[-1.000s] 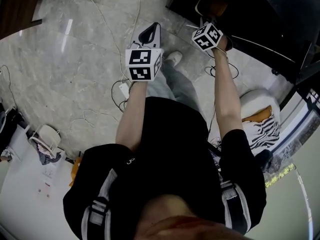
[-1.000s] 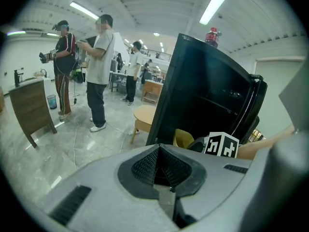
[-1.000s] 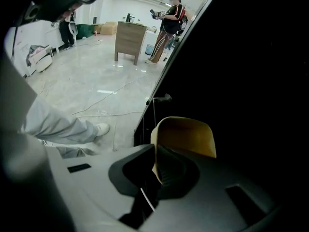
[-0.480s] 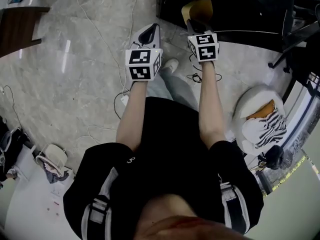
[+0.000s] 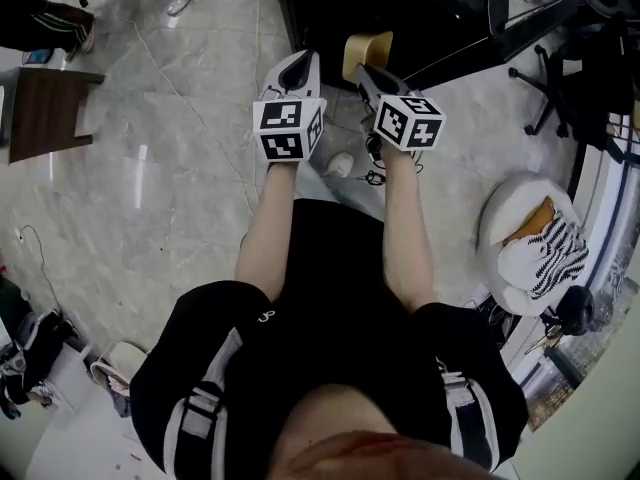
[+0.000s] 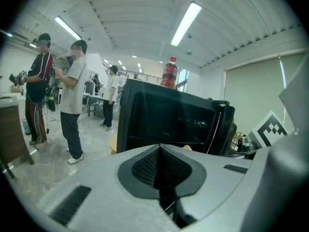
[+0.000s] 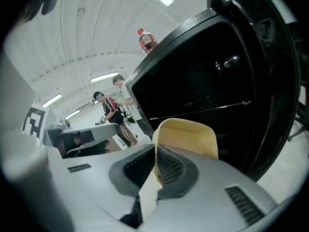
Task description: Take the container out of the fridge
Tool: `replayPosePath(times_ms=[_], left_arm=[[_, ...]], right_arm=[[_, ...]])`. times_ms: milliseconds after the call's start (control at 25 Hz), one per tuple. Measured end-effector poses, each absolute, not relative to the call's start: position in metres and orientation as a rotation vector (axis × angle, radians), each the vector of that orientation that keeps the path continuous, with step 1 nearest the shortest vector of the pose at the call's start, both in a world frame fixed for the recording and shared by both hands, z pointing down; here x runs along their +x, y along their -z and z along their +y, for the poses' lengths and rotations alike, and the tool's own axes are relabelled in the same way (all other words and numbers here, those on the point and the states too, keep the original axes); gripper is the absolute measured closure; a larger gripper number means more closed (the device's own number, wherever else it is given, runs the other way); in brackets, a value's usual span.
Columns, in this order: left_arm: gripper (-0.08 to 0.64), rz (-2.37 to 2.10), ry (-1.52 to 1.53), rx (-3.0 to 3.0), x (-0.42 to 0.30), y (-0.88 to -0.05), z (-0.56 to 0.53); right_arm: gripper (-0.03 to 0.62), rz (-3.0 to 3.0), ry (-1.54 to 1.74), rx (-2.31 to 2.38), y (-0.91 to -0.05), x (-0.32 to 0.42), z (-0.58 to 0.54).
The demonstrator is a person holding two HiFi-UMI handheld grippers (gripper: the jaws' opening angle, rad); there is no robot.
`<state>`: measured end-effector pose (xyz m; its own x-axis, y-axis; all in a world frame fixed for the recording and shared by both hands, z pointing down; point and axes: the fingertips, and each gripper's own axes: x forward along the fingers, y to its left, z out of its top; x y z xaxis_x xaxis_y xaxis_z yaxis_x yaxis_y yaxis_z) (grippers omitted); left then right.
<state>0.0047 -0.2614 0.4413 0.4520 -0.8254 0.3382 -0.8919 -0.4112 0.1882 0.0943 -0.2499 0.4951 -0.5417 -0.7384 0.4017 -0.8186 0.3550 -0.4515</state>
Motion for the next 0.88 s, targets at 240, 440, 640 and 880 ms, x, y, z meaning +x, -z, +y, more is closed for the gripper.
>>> replayPosePath(times_ms=[240, 440, 640, 880], left_arm=[[0.552, -1.454, -0.21, 2.479, 0.029, -0.396, -0.264], [0.552, -1.443, -0.177, 2.536, 0.044, -0.375, -0.259], [0.552, -1.455, -0.181, 2.543, 0.043, -0.371, -0.251], [0.552, -1.481, -0.161, 2.562, 0.041, -0.357, -0.244]], right_arm=[[0.574, -2.615, -0.951, 1.468, -0.434, 0.115, -0.242], [0.574, -2.669, -0.96, 1.425, -0.42, 0.123, -0.232], [0.575, -2.728, -0.943, 1.353, -0.407, 0.12, -0.22], [0.575, -2.841, -0.769, 1.308, -0.371, 0.115, -0.211]])
